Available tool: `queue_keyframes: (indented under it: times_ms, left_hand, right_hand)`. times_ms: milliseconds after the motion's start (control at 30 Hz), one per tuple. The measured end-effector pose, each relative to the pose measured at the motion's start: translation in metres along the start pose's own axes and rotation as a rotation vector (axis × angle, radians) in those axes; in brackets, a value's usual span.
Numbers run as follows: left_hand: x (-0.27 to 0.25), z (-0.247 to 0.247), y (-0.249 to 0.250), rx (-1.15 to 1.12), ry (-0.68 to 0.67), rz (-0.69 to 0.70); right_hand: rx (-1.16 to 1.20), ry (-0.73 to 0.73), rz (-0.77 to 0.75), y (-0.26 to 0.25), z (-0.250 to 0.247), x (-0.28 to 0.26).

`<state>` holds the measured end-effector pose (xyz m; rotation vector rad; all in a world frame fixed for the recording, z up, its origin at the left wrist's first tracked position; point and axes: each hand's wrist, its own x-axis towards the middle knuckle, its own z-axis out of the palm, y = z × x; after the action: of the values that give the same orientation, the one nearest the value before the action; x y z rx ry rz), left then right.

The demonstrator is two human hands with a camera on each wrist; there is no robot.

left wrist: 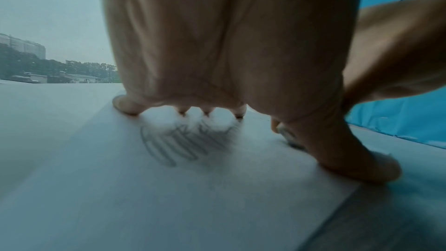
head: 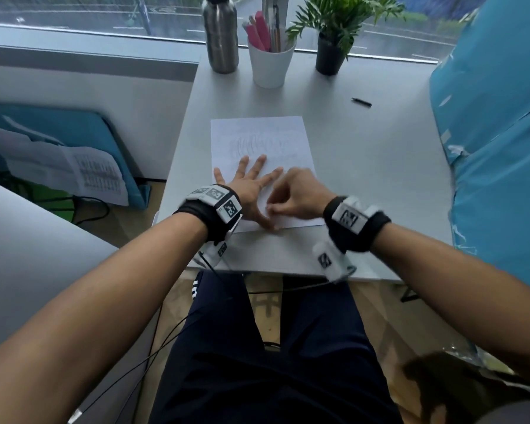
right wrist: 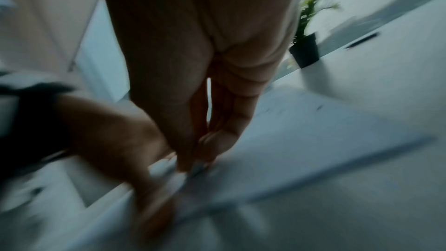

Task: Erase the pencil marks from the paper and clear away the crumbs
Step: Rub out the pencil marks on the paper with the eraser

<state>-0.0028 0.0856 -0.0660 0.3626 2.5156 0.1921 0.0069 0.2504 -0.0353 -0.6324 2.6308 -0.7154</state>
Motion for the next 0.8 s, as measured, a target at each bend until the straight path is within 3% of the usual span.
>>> queue_keyframes:
  times_ms: [100,133,267,400,533,700,800]
  left_hand:
    - [-0.002,-0.002,0.001,-0.027,0.003,-0.002]
    - [-0.002,-0.002,0.001,-0.027,0.006,-0.002]
    - [0.0,-0.001,-0.001,0.01,0.006,0.009]
    - [-0.002,-0.002,0.0,-0.015,0.008,0.002]
    - [-0.001,-0.003,0.0,-0.004,0.006,0.006]
    - [-0.008,-0.014,-0.003,-0.001,-0.041,0.035]
    - [-0.011,-0.029,-0.009,0.012,-0.068,0.083]
  right_hand:
    - [0.073,0.201,0.155,0.023,-0.027,0.014]
    - [0.081,0.208,0.157,0.025,-0.025,0.013]
    - [0.021,-0.002,-0.016,0.008,-0.003,-0.003]
    - [0.034,0.222,0.162,0.029,-0.032,0.017]
    - [-0.003,0.009,0.015,0.002,-0.005,-0.001]
    - [0.029,0.169,0.176,0.029,-0.031,0.008]
    - [-0.013,0.106,0.166,0.032,-0.031,0.009]
